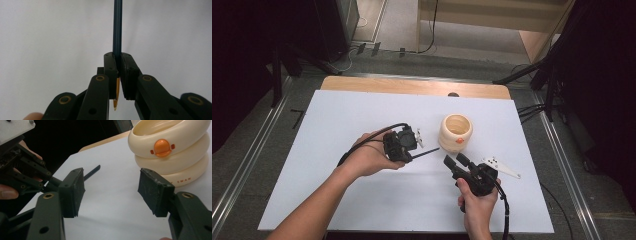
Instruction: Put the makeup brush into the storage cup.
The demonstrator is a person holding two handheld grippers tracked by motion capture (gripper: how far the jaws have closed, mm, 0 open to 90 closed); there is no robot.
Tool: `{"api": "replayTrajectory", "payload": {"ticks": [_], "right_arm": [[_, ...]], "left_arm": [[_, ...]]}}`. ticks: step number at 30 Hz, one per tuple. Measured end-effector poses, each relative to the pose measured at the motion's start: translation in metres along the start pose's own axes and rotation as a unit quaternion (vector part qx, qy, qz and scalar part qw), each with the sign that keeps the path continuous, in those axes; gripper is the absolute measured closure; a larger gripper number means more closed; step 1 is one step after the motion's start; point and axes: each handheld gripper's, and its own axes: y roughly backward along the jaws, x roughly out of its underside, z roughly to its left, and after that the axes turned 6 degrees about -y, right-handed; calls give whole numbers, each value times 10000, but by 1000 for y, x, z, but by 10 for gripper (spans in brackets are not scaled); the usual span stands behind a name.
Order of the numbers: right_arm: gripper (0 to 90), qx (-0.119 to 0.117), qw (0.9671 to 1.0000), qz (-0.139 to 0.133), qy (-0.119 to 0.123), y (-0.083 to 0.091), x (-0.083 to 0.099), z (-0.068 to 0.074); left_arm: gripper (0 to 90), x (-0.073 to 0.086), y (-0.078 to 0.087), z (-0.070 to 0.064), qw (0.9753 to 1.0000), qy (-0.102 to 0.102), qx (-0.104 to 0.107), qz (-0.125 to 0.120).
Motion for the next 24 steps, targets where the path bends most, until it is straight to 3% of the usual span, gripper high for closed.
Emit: {"api": "replayTrajectory", "payload": {"ticks": [12, 21, 24], "right_arm": [[429, -115, 9986, -100, -501, -11, 5, 1], [493, -396, 9925, -76, -1152, -14, 9, -4], [510, -428, 9918, -3, -1202, -16, 11, -6]], "left_arm": [[855, -7, -4, -5, 10000, -24, 13, -39], [854, -14, -6, -11, 9999, -124, 29, -52], [854, -17, -7, -15, 9998, -185, 42, -83]]}}
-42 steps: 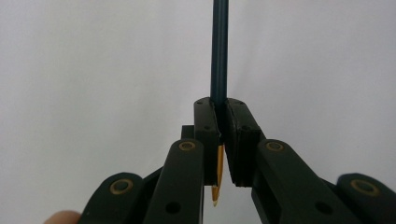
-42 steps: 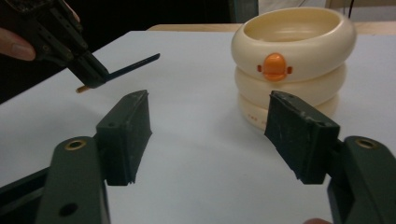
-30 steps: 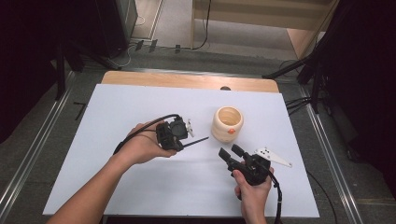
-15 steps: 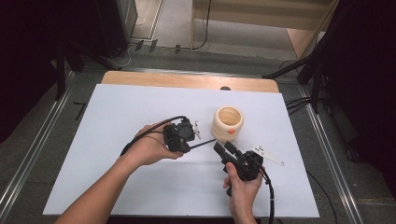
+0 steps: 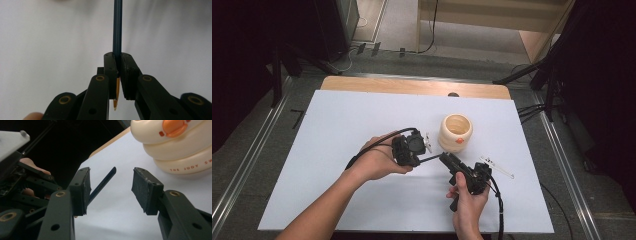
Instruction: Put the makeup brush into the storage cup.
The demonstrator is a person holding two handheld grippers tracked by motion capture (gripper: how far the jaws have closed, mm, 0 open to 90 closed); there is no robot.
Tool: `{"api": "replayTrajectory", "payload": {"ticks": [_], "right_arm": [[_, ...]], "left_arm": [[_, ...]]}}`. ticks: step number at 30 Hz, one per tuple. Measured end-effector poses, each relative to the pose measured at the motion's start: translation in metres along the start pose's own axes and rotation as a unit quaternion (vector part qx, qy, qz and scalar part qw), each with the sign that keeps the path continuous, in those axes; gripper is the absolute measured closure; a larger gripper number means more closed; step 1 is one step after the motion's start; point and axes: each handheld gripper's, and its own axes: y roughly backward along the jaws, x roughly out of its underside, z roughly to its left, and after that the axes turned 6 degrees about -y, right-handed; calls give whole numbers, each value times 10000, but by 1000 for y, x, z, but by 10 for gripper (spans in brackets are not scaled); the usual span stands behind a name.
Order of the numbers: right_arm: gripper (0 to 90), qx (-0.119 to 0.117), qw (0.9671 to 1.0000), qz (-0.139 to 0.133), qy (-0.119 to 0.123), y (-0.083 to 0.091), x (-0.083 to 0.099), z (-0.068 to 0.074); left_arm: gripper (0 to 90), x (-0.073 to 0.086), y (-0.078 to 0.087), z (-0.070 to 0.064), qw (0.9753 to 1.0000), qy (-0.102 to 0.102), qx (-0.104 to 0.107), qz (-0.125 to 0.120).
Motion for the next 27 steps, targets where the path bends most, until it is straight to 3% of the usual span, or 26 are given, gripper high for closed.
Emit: {"api": "replayTrajectory", "payload": {"ticks": [9, 14, 19, 27], "right_arm": [[584, -196, 9989, 102, -415, -1, 3, -7], [631, -228, 9989, 85, -413, -3, 4, -7], [734, -220, 9987, 129, -448, -3, 5, -7], [859, -644, 9944, 249, -802, -2, 1, -9]], "left_arm": [[854, -9, -3, -6, 9999, -142, 37, -47], [854, -14, -7, -8, 9998, -188, 55, -69], [854, -16, -8, -9, 9997, -179, 83, -108], [851, -17, -11, -10, 9997, -183, 101, -157]]}}
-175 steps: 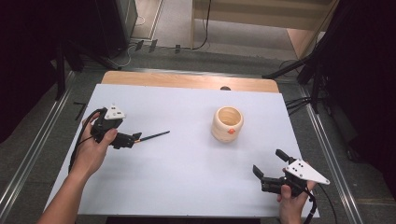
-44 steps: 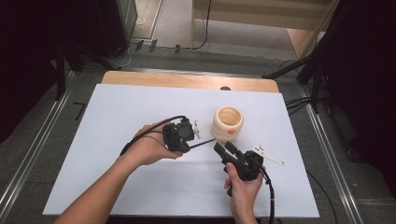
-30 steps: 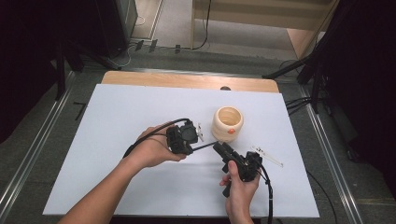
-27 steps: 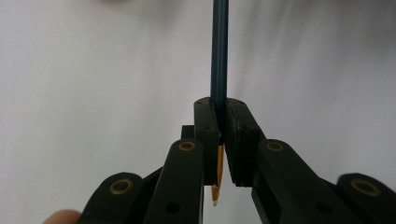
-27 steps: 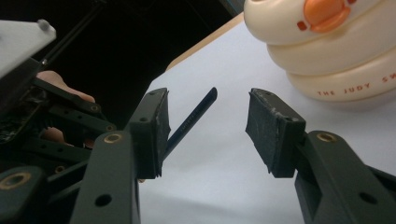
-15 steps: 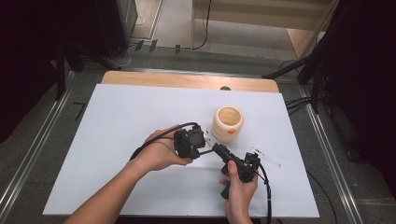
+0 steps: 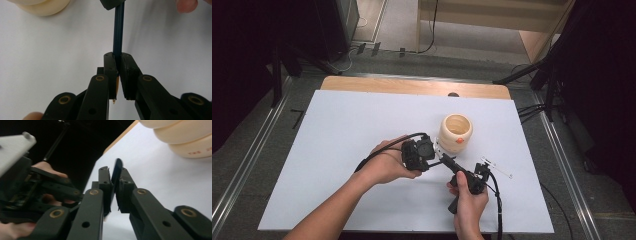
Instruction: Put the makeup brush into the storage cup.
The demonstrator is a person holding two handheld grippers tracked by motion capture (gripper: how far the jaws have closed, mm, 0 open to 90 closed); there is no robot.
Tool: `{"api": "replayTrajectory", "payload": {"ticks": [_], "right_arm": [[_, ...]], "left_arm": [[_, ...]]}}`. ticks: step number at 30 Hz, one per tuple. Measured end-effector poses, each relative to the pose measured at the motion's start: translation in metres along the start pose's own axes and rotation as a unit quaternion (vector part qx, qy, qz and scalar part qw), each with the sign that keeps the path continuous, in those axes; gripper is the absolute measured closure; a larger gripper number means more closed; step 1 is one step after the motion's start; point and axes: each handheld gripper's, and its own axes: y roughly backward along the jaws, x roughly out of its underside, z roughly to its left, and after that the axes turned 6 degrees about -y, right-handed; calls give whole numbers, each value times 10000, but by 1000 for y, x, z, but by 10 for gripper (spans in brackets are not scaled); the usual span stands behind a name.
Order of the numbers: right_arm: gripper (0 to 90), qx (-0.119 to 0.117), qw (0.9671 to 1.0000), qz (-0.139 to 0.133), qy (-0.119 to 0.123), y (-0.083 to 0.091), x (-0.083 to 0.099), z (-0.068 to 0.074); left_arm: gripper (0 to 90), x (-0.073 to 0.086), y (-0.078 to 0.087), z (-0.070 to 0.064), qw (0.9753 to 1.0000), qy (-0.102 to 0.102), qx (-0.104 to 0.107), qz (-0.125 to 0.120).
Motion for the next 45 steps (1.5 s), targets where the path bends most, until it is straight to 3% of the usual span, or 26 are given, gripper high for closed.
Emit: {"api": "replayTrajectory", "payload": {"ticks": [5, 14, 21, 24, 28, 36, 42, 44, 45], "right_arm": [[861, -57, 10000, -52, -43, 3, -2, 0], [861, -221, 9990, -307, -250, 13, -10, 0], [861, -365, 9974, -412, -472, 21, -17, -3], [861, -409, 9968, -430, -538, 23, -18, -3], [861, -444, 9964, -438, -567, 23, -18, -3], [861, -508, 9958, -417, -644, 24, -18, -3], [856, -510, 9961, -389, -609, 25, -20, -4], [820, -449, 9972, -428, -416, 24, -20, -5], [750, -319, 9976, -566, -240, 24, -19, -5]], "left_arm": [[836, 3, 2, 0, 9995, 33, -6, -315], [647, 15, 3, 1, 9976, 116, -21, -679], [612, 30, 3, 2, 9938, 157, -85, -1096], [621, 34, 3, 2, 9922, 184, -174, -1221], [671, 36, 4, 1, 9878, 149, -174, -1538], [795, 33, 3, -4, 9839, -12, -320, -1757], [855, 32, 1, -4, 9847, -113, -229, -1722], [857, 32, 1, -3, 9857, -84, -180, -1674], [857, 32, 1, -3, 9860, -72, -168, -1654]]}}
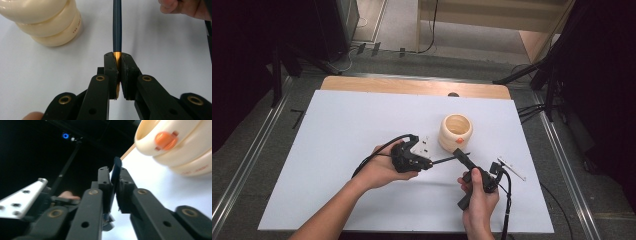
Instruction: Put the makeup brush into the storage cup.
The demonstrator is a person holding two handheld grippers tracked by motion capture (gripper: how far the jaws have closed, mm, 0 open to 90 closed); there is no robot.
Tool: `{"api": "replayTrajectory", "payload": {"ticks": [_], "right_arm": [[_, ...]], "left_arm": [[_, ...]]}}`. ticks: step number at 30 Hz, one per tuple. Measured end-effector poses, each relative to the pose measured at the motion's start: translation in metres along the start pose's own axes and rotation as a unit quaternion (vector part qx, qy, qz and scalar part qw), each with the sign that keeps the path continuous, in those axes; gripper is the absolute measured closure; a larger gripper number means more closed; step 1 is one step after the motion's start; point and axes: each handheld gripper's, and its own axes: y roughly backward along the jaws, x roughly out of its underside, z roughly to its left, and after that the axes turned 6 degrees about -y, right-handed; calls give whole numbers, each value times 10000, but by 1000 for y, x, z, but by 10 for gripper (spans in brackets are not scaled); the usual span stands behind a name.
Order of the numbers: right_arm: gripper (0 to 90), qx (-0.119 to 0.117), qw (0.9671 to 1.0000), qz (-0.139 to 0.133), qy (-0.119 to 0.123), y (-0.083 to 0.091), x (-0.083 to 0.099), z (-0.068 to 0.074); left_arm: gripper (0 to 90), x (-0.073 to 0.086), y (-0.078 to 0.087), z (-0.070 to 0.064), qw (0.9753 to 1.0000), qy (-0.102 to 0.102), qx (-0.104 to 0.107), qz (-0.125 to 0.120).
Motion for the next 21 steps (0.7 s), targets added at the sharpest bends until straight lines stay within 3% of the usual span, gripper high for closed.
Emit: {"api": "replayTrajectory", "payload": {"ticks": [4, 7, 10, 11, 12, 16, 21], "right_arm": [[619, 231, 9981, -205, 530, 2, -2, -1], [545, 315, 9942, -254, 994, 3, -5, 0], [480, 507, 9860, -327, 1556, 5, -6, 3], [471, 592, 9814, -345, 1794, 5, -7, 4], [468, 648, 9791, -337, 1897, 6, -7, 5], [433, 870, 9601, -295, 2642, 7, -7, 10], [379, 1124, 9198, -284, 3748, 7, -3, 14]], "left_arm": [[858, 3, -1, 1, 9999, 55, -19, 159], [858, 5, 1, 3, 9996, 121, -69, 244], [858, 7, 4, 5, 9994, 172, -78, 300], [858, 7, 4, 5, 9993, 171, -86, 322], [859, 8, 5, 6, 9992, 185, -92, 351], [858, 8, 7, 8, 9986, 204, -59, 477], [859, 8, 8, 9, 9978, 239, -7, 618]]}}
